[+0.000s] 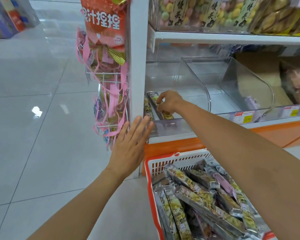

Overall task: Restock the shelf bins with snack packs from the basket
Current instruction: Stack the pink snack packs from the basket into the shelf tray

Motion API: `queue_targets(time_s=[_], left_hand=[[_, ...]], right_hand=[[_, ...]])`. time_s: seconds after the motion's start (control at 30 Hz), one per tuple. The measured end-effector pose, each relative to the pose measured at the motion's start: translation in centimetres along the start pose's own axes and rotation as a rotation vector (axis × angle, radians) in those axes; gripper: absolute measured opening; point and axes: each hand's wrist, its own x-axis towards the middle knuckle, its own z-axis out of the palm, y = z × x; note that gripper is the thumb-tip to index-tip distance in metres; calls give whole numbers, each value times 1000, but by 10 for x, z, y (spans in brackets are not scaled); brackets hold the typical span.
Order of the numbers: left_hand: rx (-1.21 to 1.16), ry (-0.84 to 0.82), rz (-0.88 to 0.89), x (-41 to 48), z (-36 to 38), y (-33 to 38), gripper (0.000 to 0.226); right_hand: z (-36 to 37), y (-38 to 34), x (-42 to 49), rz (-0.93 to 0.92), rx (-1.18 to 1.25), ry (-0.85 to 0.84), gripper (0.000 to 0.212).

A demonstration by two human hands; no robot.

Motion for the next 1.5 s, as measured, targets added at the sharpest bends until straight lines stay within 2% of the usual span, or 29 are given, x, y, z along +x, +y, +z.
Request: queue_targets(time_s=[0.13, 0.23, 0.33, 0.47, 0.57, 0.67, 0.8, 0.87, 0.97, 1.0, 1.07, 1.17, 1.27, 1.4, 1.5], left_hand=[[1, 0, 4, 0, 3, 0, 89], [11, 0, 6, 0, 3, 0, 91], [9, -30, -6, 0, 2, 2, 94], [-8, -75, -31, 0, -1, 4, 99], [-30, -104, -56, 1, -7, 8, 100], [-57, -98, -83, -2, -11, 16, 98], [-135, -79, -8, -12, -10, 35, 92], [-178, -118, 53, -19, -5, 47, 80], [-181, -273, 118, -34, 9, 64, 50], [-160, -349, 125, -41, 16, 69, 47], [-139, -500, 100, -58, 32, 78, 59], [-166, -668, 23, -82, 52, 87, 83], [-152, -750, -8, -96, 57, 92, 79], [-126, -790, -24, -100, 61, 94, 74], [-119, -824, -19, -102, 64, 93, 75]], right_hand=[[3, 0, 2, 23, 82, -82, 33], [6, 1, 5, 53, 173, -182, 29], [5, 5, 6, 40, 143, -222, 27], [3, 8, -2, -29, 59, -258, 34], [2, 10, -9, -96, 58, -129, 34], [-1, 13, -21, -174, 193, 113, 29], [-5, 19, -63, -327, 316, 327, 20], [-1, 29, -91, -417, 335, 354, 16], [16, 56, -129, -473, 251, 375, 14], [24, 66, -140, -447, 219, 351, 15], [43, 90, -160, -366, 148, 240, 21], [82, 130, -186, -237, 31, -54, 50], [114, 169, -205, -150, -191, -270, 68], [134, 202, -224, -108, -343, -357, 69], [136, 211, -230, -74, -317, -366, 56]])
